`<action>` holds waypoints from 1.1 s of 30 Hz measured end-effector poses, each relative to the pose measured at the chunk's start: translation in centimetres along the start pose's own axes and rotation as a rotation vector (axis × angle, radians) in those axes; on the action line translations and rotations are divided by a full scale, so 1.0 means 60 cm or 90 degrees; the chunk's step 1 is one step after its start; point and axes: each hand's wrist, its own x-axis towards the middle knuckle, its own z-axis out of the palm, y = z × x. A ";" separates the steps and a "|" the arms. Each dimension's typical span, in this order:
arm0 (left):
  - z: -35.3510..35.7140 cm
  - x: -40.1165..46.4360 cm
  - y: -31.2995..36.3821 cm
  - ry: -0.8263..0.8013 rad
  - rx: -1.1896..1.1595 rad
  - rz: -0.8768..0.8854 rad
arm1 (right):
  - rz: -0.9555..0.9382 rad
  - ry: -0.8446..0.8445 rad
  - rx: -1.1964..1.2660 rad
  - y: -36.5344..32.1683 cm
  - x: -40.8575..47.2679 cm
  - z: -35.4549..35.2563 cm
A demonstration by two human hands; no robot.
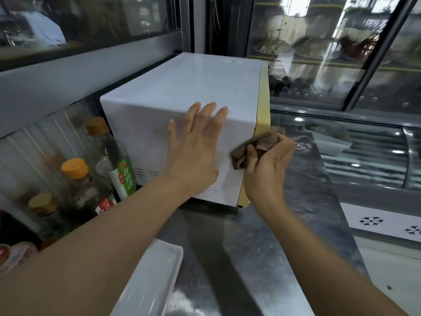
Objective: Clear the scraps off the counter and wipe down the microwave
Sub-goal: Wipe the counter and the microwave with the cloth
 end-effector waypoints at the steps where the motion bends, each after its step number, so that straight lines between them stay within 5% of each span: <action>1: 0.003 0.000 0.000 0.008 -0.002 0.003 | 0.008 -0.002 -0.006 0.014 -0.011 0.007; 11: 0.013 0.001 0.001 0.051 -0.007 0.006 | 0.181 -0.123 -0.108 0.129 -0.123 0.050; 19: 0.016 0.001 0.006 0.062 -0.014 -0.012 | 0.246 -0.185 -0.015 0.156 -0.145 0.049; 33: -0.003 0.001 0.017 0.001 0.061 -0.054 | 0.099 -0.396 -0.142 0.178 -0.100 -0.006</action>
